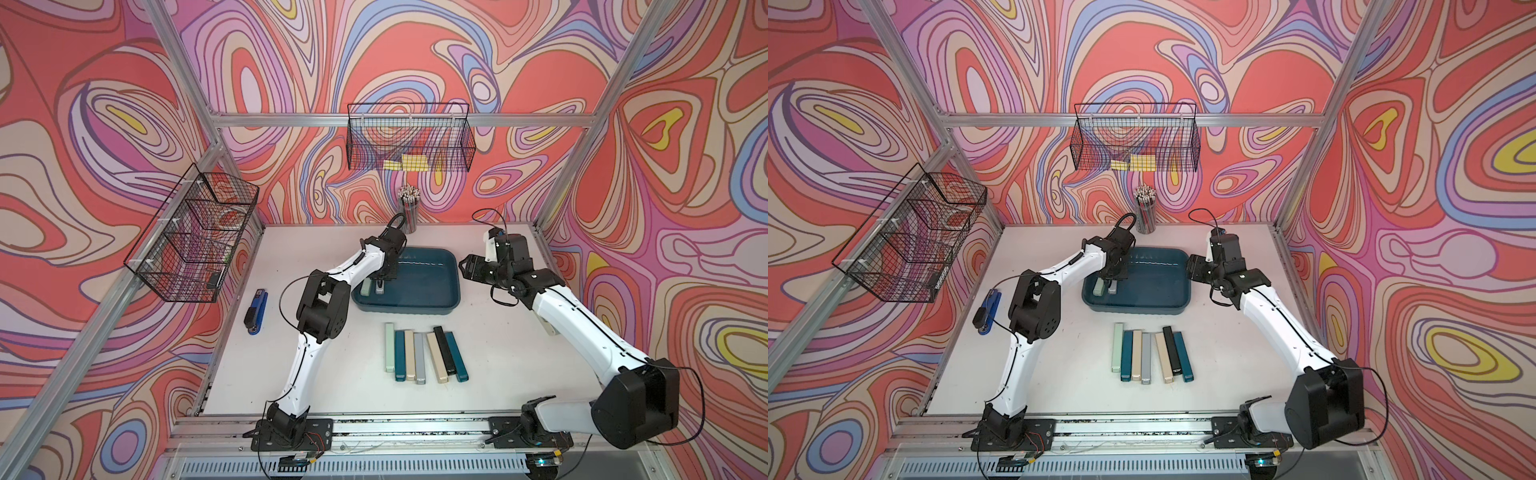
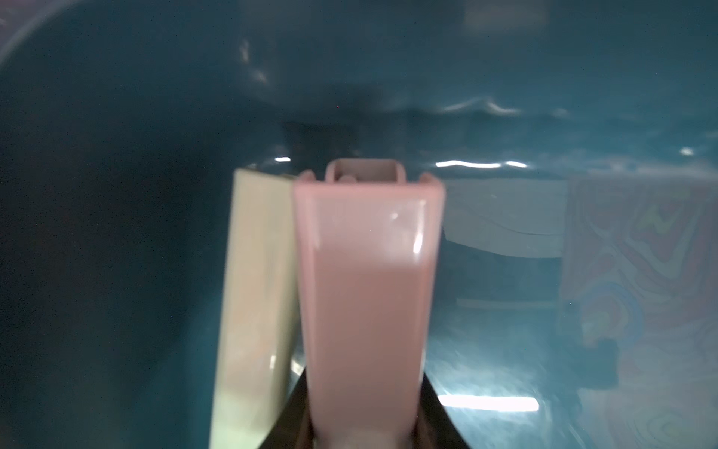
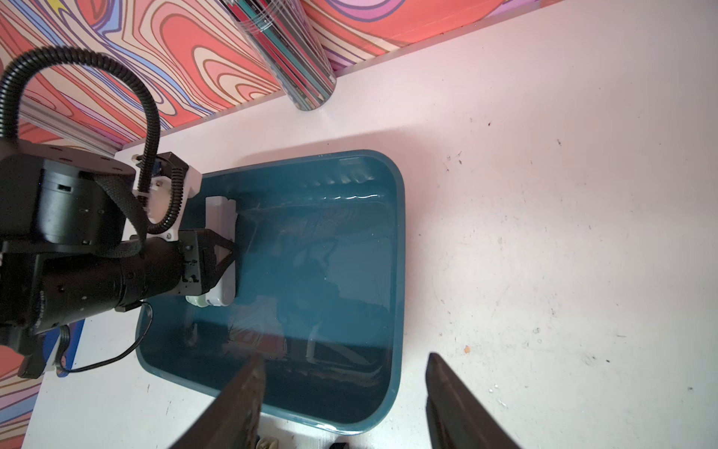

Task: Put the pruning pliers into the storage box
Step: Place the pruning pliers in the storage box.

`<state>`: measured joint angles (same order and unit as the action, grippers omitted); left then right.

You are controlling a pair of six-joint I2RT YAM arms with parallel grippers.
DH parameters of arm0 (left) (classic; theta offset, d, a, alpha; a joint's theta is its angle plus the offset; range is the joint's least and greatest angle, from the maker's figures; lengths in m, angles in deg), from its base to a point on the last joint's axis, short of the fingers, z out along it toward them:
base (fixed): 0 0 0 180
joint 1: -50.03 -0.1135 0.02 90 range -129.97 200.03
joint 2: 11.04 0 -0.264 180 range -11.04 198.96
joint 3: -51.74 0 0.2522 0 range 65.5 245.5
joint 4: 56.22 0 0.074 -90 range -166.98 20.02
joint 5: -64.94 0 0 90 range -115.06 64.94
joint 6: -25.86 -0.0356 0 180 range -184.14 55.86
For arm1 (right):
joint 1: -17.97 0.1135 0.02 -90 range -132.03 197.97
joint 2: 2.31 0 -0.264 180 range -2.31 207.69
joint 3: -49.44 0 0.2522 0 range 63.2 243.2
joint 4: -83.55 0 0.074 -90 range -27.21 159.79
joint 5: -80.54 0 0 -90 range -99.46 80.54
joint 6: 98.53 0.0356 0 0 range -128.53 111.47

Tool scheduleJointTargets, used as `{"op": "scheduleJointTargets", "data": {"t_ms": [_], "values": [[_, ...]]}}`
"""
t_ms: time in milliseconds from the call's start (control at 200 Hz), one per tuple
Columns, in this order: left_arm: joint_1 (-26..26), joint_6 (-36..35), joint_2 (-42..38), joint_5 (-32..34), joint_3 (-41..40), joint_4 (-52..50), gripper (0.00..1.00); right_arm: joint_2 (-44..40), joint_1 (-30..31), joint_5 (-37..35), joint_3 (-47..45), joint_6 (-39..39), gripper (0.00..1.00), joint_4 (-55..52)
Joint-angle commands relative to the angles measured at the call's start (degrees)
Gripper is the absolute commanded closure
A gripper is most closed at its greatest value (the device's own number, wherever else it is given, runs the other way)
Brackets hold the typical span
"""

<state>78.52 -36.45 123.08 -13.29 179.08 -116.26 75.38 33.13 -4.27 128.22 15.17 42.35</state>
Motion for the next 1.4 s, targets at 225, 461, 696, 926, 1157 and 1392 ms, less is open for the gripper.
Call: {"op": "scheduleJointTargets", "data": {"t_ms": [225,461,696,926,1157,1392], "values": [[-0.83,1.22,2.25,1.7,-0.89,1.02,0.76,1.75,0.31,-0.1,1.12,0.09,0.34,0.99],[-0.83,1.84,1.2,1.52,-0.68,0.94,0.66,2.11,0.31,-0.16,0.84,0.27,0.31,0.99],[-0.81,3.16,-2.87,1.49,-1.02,-0.62,0.48,2.55,0.31,0.04,0.99,0.67,0.31,1.34],[-0.81,3.13,-9.01,0.08,-2.55,-2.23,0.44,1.94,0.32,-0.71,1.04,0.13,0.31,0.98],[-0.73,4.06,-16.04,-3.24,-5.74,-2.99,0.44,1.12,0.29,-0.83,1.63,0.13,0.31,0.2],[0.35,3.42,-30.41,-6.17,-20.07,-1.28,0.47,0.65,0.31,-1.43,3.13,-0.6,0.32,-1.12]]}}
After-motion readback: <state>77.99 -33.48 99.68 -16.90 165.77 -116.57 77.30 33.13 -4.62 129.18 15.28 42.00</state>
